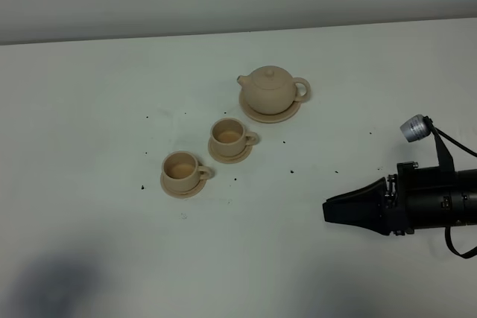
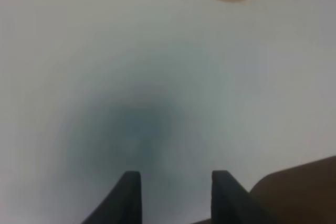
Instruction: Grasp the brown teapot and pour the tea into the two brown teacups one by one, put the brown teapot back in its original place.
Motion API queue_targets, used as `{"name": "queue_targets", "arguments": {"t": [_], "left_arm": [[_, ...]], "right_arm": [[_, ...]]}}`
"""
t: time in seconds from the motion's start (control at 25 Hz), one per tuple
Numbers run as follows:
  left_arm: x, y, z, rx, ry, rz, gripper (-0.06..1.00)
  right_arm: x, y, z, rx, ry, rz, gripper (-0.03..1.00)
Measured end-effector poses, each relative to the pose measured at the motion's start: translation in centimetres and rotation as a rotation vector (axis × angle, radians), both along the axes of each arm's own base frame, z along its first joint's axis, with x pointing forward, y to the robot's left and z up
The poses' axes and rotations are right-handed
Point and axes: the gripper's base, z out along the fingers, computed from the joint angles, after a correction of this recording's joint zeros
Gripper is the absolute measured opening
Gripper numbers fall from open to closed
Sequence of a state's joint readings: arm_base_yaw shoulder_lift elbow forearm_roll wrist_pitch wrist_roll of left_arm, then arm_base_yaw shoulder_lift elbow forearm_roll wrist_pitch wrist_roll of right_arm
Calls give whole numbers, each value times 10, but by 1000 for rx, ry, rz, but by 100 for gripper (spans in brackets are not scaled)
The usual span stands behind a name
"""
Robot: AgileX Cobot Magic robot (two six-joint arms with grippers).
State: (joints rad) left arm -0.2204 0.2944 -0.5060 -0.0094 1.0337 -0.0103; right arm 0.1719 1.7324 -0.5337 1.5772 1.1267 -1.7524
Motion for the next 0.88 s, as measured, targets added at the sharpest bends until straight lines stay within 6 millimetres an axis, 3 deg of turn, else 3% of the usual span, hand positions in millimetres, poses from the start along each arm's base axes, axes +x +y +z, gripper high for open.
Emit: {"name": "queue_targets", "arguments": {"t": [0.36, 0.72, 0.88], "left_arm": [[-42, 8, 3, -46, -285, 148, 37], [-43, 6, 3, -44, -292, 224, 37], [-44, 6, 3, -44, -295, 227, 37]], "right_arm": [[15, 2, 9, -15, -27, 12, 24], [17, 2, 9, -26, -39, 16, 24], [29, 4, 18, -18, -74, 9, 24]]}}
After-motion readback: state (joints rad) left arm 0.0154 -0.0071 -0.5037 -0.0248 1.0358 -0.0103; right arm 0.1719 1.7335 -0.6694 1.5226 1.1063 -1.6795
